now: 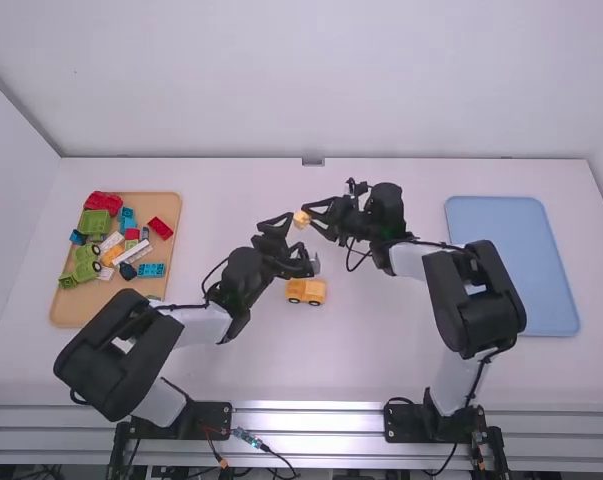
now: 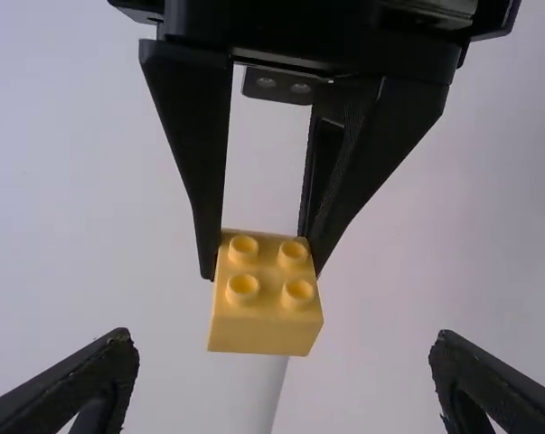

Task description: Assemble lego blocks to make yellow taxi

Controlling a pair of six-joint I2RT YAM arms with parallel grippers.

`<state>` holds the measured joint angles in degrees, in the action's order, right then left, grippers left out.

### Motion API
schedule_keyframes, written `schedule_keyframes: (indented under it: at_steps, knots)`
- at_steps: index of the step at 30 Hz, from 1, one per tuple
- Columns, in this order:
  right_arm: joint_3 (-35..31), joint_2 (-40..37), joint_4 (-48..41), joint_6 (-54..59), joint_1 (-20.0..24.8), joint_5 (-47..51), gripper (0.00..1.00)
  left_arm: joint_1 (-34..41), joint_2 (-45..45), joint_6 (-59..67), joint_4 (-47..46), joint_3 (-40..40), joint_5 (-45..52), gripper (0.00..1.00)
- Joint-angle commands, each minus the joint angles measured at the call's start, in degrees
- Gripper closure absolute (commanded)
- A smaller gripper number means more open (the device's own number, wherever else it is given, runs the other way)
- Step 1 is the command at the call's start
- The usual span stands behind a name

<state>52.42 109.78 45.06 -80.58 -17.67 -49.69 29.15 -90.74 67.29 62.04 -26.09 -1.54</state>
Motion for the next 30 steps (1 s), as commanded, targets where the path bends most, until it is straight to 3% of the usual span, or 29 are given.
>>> schedule_keyframes:
  at_steps: [1, 15, 18, 20, 30]
  knots:
    - [1.25, 0.64, 0.03, 0.07, -0.39, 0.33, 1.00, 0.55, -0.11, -0.37, 0.29, 0.17, 0.57, 0.15]
    - [1.29, 0.64, 0.47, -2.20, -2.75, 3.43, 1.00, 0.50, -1.36, 0.70, -0.52, -0.94, -2.60, 0.12]
    - [1.25, 0.64, 0.40, -2.29, -2.49, 3.08, 1.00, 0.50, -1.36, 0.70, 0.03, -0.70, -2.36, 0.16]
    - [1.25, 0.64, 0.01, -2.29, -2.54, 3.10, 1.00, 0.48, -1.36, 0.66, 0.09, -0.68, -2.43, 0.25]
    - [1.25, 0.64, 0.18, -2.05, -3.02, 3.06, 1.00, 0.48, -1.36, 0.24, 0.09, -0.68, -2.40, 0.28]
